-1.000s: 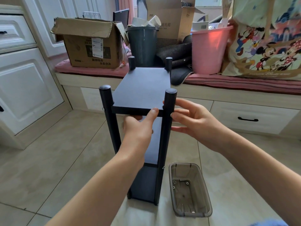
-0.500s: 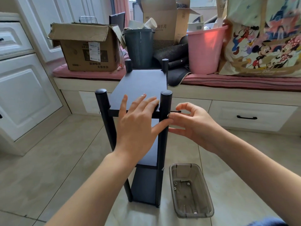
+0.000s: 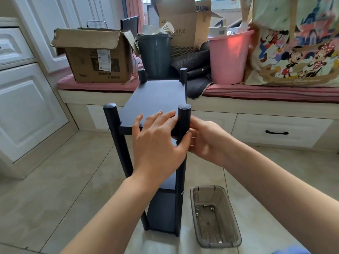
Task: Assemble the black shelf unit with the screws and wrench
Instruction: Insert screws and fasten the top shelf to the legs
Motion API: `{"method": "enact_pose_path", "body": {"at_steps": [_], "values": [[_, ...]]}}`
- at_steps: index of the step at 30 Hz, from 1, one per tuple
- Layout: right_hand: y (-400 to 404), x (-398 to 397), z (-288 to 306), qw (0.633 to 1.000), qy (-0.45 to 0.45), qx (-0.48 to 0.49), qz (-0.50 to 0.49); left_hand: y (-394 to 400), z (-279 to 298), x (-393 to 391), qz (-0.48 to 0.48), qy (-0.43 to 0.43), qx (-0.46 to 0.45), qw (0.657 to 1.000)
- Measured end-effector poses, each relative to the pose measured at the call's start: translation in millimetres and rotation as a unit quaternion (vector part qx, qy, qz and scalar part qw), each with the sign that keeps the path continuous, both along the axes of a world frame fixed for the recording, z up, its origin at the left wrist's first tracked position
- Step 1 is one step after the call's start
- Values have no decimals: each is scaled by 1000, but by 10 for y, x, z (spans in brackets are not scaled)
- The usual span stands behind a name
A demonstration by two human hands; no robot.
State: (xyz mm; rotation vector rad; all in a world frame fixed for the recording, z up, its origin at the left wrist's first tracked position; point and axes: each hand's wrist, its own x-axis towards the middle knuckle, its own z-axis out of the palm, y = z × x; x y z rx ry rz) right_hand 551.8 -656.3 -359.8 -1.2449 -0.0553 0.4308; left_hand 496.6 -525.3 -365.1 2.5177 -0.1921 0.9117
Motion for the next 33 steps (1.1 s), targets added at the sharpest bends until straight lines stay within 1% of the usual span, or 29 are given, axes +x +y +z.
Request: {"method": "enact_pose_path", "body": {"at_steps": [3, 11, 16, 19, 21, 24, 27, 30, 33], "values": [[6, 10, 5, 1000, -13, 1, 8, -2, 10, -16, -2, 9, -6, 1000], [-32, 38, -12, 997, -60, -55, -2, 13, -18, -28, 6, 12, 27, 1000], [-61, 19, -23, 998, -50, -38, 12, -8, -42, -31, 15, -4, 28, 999], [-216, 22, -61, 998, -45, -27, 36, -5, -46, -21, 17, -18, 26, 999], [-390, 49, -129, 999, -31, -27, 33, -5, -44, -14, 17, -23, 24, 999], [-707, 122, -396, 999, 5, -48, 9, -21, -57, 1, 11, -37, 21, 999], [-970, 198, -814, 996, 43, -82, 20, -42, -78, 11, 16, -56, 20, 998], [-1158, 263, -1329, 986, 61, -142, 56, -60, -100, 30, 21, -66, 16, 997], [-1270, 289, -1979, 974, 88, -202, 46, -84, -137, 45, 25, -91, 20, 995]]}}
